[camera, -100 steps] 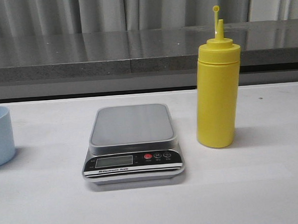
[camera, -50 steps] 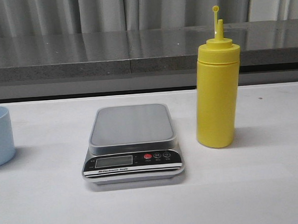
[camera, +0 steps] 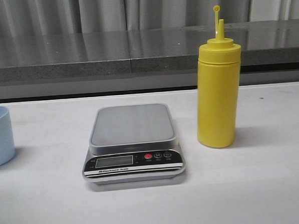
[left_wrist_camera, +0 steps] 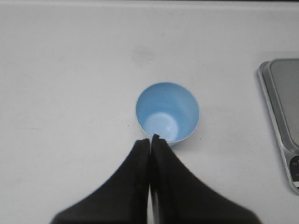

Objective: Pour seasoning into cup on scale with both arms
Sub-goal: 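Move the left gripper above the light blue cup, then grasp the light blue cup with the left gripper and lift it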

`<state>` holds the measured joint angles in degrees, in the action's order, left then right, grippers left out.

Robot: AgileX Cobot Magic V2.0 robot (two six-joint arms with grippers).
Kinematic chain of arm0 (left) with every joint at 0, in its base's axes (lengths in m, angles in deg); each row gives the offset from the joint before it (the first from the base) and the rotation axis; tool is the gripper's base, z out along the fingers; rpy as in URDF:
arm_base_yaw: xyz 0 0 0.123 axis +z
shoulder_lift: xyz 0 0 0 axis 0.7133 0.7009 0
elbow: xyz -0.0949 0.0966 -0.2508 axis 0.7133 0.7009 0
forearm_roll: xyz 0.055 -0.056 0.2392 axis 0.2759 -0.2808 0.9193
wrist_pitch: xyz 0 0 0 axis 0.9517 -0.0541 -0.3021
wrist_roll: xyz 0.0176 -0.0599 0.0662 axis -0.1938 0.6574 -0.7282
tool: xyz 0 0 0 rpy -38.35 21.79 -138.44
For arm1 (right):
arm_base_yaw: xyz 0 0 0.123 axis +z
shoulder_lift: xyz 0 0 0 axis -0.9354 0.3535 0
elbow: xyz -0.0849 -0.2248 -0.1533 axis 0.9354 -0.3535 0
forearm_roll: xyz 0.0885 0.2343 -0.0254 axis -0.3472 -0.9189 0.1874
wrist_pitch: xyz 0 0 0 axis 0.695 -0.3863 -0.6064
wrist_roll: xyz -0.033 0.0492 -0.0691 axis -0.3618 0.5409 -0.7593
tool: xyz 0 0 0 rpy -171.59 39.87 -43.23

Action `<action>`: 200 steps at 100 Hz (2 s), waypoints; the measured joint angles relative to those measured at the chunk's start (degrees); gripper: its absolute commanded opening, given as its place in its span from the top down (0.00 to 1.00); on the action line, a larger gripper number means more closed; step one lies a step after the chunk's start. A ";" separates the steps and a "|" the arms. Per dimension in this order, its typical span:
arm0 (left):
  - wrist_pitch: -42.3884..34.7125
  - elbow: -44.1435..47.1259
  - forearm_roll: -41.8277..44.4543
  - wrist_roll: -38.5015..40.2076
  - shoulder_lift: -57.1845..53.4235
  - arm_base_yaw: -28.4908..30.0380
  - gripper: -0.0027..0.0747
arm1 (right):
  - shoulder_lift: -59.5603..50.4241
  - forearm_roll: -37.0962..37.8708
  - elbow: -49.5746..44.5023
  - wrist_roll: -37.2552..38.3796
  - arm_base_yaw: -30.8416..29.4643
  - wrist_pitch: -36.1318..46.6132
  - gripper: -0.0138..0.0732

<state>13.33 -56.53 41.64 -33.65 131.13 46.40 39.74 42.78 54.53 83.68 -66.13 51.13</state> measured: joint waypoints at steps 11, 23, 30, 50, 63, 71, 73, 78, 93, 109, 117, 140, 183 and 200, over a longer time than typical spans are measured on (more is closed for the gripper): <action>0.80 -2.51 0.00 0.00 6.73 0.00 0.99 | 0.00 0.00 0.00 0.00 0.00 0.00 0.98; 0.83 -4.46 0.00 -0.51 11.79 0.00 0.99 | 0.00 0.00 0.00 0.00 0.00 0.00 0.98; 0.83 -5.27 0.00 -1.16 13.77 0.00 0.95 | 0.00 0.00 0.00 0.00 0.00 0.00 0.98; 0.71 -6.36 -0.27 -2.54 15.93 0.00 0.49 | 0.00 0.00 0.00 0.00 0.00 0.00 0.98; -0.80 -6.36 -0.31 -2.54 16.06 0.00 0.31 | 0.00 0.00 0.00 0.00 0.00 0.00 0.98; -2.81 -6.36 -0.31 -2.54 16.15 0.00 0.32 | 0.00 0.00 0.00 0.00 0.00 0.00 0.98; -3.41 -6.36 -0.31 -2.54 16.15 0.00 0.32 | 0.00 0.00 0.00 0.00 0.00 0.00 0.98; -4.46 -6.36 -0.40 -2.57 16.19 0.00 0.32 | 0.00 0.00 0.00 0.00 0.00 0.00 0.98; -5.46 -6.49 -0.68 -2.67 18.05 0.00 0.32 | 0.00 0.00 0.00 0.00 0.00 0.00 0.98; -5.58 -6.49 -0.72 -2.67 22.46 0.00 0.32 | 0.00 0.00 0.00 0.00 0.00 0.00 0.98; -5.88 -6.52 -0.72 -2.67 24.86 0.00 0.32 | 0.00 0.00 0.00 0.00 0.00 0.00 0.98; -7.38 -6.61 -0.94 -2.67 30.48 0.00 0.33 | 0.00 0.00 0.00 0.00 0.00 0.00 0.98; -8.13 -9.13 -3.44 -2.67 34.50 0.00 0.99 | 0.00 0.00 0.00 0.00 0.00 0.00 0.98; -3.28 -13.61 -4.75 -2.67 34.71 0.00 0.99 | 0.00 0.00 0.00 0.00 0.00 0.00 0.98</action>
<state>10.04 -70.14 36.90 -36.32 165.84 46.40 39.74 42.78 54.53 83.68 -66.13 51.13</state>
